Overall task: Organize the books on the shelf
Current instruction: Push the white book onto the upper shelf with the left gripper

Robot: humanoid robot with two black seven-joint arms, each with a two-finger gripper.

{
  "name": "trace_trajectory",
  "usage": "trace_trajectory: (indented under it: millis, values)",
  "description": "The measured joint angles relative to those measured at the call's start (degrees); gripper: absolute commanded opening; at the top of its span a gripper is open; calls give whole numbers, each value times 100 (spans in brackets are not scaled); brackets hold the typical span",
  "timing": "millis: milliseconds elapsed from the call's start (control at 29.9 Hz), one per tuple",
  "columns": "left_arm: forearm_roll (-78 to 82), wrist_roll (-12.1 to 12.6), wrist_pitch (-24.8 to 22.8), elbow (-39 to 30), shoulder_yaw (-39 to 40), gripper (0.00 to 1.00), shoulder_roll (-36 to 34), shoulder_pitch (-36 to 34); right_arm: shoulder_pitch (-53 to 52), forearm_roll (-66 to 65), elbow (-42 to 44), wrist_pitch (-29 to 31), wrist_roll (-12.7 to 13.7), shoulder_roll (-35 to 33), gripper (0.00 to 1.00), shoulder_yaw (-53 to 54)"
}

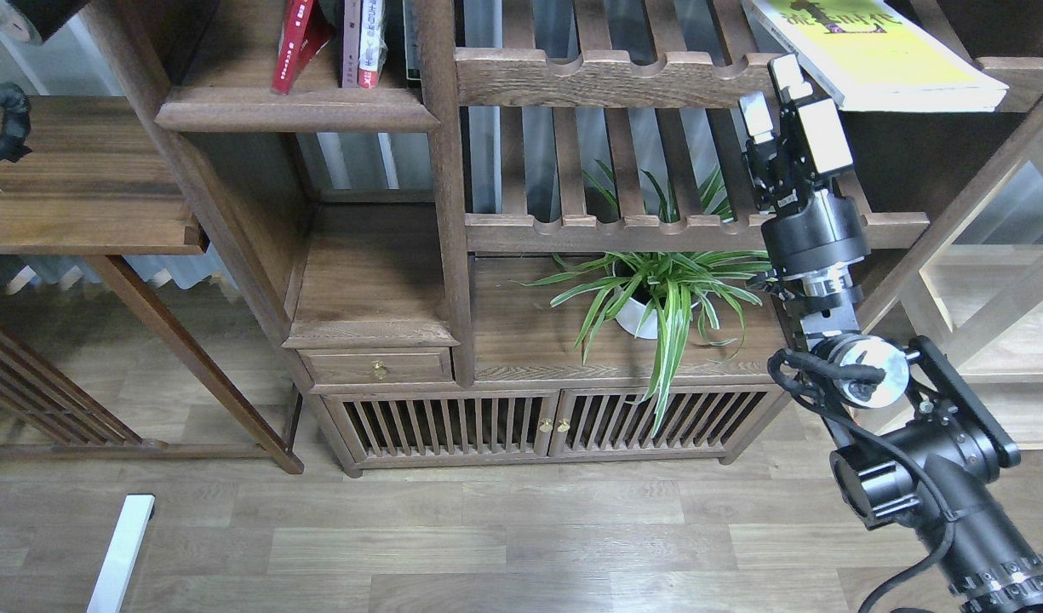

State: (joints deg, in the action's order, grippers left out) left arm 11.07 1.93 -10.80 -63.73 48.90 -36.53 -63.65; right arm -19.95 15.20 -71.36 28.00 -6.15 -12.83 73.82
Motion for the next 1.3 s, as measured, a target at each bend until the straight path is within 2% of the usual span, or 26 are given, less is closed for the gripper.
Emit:
trace_trajectory:
  millis: [167,368,568,735,902,1103,1303]
  values:
    - [0,-107,522,178,5,4,277,-139,0,6,0,0,0,7,84,-6]
    - [60,-168,722,584,6,4,686,-330,0,9,0,0,0,3,84,-6]
    - [184,-223,1114,877,-11,5,1067,-464,1,9,0,0,0,-7,84,8]
    - [193,-407,1468,983,-63,7,1283,-472,6,35,0,0,0,-8,84,53]
    - [194,-575,1608,1087,-209,7,1429,-522,61,65,0,0,0,-8,84,94]
    - [194,-766,2178,1115,-296,10,1680,-541,87,81,7,0,0,-2,84,96]
    - [194,-861,2233,1155,-497,14,1709,-541,88,128,47,0,0,-1,84,104]
